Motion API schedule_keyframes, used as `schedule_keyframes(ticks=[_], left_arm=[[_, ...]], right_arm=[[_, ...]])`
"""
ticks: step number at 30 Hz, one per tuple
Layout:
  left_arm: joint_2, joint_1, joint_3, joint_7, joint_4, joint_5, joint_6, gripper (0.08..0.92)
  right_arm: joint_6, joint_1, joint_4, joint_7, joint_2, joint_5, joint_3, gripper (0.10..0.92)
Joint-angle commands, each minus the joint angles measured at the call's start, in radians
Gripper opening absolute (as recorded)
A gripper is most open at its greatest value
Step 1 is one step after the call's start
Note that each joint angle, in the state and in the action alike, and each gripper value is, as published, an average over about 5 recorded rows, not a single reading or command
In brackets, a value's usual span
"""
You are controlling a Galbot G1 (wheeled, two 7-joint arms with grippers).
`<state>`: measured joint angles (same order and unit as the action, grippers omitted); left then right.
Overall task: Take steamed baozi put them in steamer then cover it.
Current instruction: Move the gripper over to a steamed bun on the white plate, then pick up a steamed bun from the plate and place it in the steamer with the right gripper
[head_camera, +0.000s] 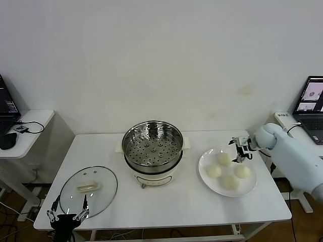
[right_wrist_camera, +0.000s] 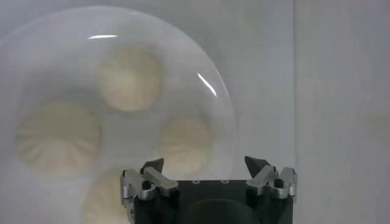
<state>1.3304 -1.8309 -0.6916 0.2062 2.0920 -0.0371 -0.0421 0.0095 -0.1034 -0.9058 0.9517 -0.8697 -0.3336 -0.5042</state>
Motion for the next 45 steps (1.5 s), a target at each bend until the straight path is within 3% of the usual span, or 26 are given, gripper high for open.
schedule_keyframes(ticks=[1,19,35,45], left_arm=[[-0.001,-0.001,-0.002,0.000,-0.003,0.000,0.000,0.823],[-0.003,0.005,0.005,0.002,-0.008,0.004,-0.002,0.823],[0.001,-0.001,0.007,0.006,-0.007,0.007,-0.005,0.823],[-0.003,-0.001,0.006,0.007,-0.009,0.006,-0.005,0.823]], right_arm=[[0.004,0.037,0.112,0.013,-0.079,-0.042,-0.037,0.823],[-0.013,0.004,0.145,-0.013,-0.106,-0.055,-0.011,0.819],[-0.014,0.002,0.142,0.003,-0.110,-0.067,-0.013,0.642],[-0.023,0.028,0.035,0.026,-0.034,0.009,-0.052,0.629]])
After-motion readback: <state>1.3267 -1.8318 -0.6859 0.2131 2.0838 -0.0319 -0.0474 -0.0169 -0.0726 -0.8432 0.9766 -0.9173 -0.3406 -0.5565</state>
